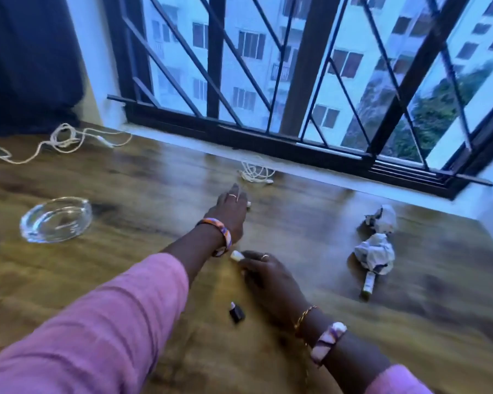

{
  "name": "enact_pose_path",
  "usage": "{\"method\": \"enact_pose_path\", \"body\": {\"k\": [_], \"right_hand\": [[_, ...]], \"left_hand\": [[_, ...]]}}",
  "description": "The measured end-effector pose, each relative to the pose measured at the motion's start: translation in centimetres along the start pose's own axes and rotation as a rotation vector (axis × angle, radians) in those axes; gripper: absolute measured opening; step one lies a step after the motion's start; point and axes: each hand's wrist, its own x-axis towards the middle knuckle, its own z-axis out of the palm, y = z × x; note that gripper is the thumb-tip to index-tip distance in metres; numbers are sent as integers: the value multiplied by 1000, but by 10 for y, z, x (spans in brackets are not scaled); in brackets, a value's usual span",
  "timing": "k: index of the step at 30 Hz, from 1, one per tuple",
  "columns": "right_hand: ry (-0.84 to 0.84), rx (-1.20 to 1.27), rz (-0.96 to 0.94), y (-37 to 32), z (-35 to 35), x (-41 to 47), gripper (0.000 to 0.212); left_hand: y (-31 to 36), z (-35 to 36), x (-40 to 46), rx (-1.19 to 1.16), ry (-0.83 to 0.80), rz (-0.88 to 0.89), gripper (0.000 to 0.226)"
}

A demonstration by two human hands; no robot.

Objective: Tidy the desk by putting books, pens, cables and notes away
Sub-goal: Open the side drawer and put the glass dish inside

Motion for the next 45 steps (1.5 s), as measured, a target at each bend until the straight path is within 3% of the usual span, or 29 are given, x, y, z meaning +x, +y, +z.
{"method": "enact_pose_path", "body": {"k": [5,9,14,16,18,21,24,27,28,31,33,42,45], "right_hand": [[20,38,-98,1,9,23,38],[48,52,-107,8,13,27,30],[146,27,-141,5,17,31,24],[188,-26,-165,1,19,30,28],[205,-80,-185,0,20,29,34],[210,-130,-189,-2,18,30,33],[238,-146,-190,-1,19,29,24],[245,-92,-183,0,21,31,22],[239,-54,-175,-2,23,33,22],[142,25,-126,-20,29,50,33],[70,47,-136,-38,40,66,37],[113,375,-180,-153,53,150,11],[63,328,-197,-188,68,184,6]], "left_hand": [[-2,4,35,120,-164,48,51],[-25,-1,13,113,-53,3,37],[-47,0,-12,55,26,-8,43],[-47,5,-10,-15,-24,10,49],[-41,9,-12,36,-68,-5,40],[-36,4,-22,158,-7,-85,29],[-62,-7,-43,4,156,-184,28],[-113,-28,-75,-61,573,-362,24],[-132,-34,-86,-44,635,-474,20],[-172,-49,-113,-97,532,-831,25],[-192,-51,-122,-127,467,-940,23],[-220,-42,-140,114,164,-743,37],[-224,-39,-150,170,66,-681,36]]}}
